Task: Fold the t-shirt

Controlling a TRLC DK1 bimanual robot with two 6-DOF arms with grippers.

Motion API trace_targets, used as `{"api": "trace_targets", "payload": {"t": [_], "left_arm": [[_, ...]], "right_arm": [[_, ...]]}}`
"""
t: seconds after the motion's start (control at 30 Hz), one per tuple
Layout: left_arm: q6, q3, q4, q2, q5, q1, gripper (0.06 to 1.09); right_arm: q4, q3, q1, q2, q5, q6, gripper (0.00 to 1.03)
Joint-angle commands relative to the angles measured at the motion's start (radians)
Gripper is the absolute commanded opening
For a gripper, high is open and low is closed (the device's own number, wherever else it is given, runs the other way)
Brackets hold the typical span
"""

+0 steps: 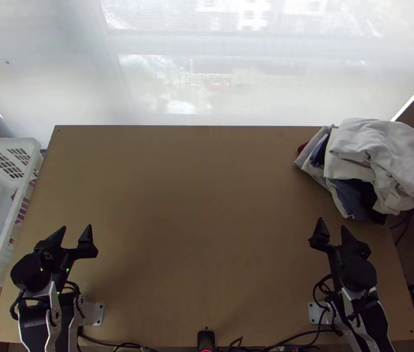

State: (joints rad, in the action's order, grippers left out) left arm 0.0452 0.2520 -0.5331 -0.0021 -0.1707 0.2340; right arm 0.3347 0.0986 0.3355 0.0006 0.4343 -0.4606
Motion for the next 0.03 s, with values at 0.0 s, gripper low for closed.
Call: {"api": "trace_targets", "payload": {"t": [0.0], "left_arm": [[-0.001, 0.0, -0.001, -0.001, 0.0, 0.001, 1.03]], "right_arm": [[0.009, 0.0, 0.0, -0.002, 0.0, -0.015, 0.98]]}}
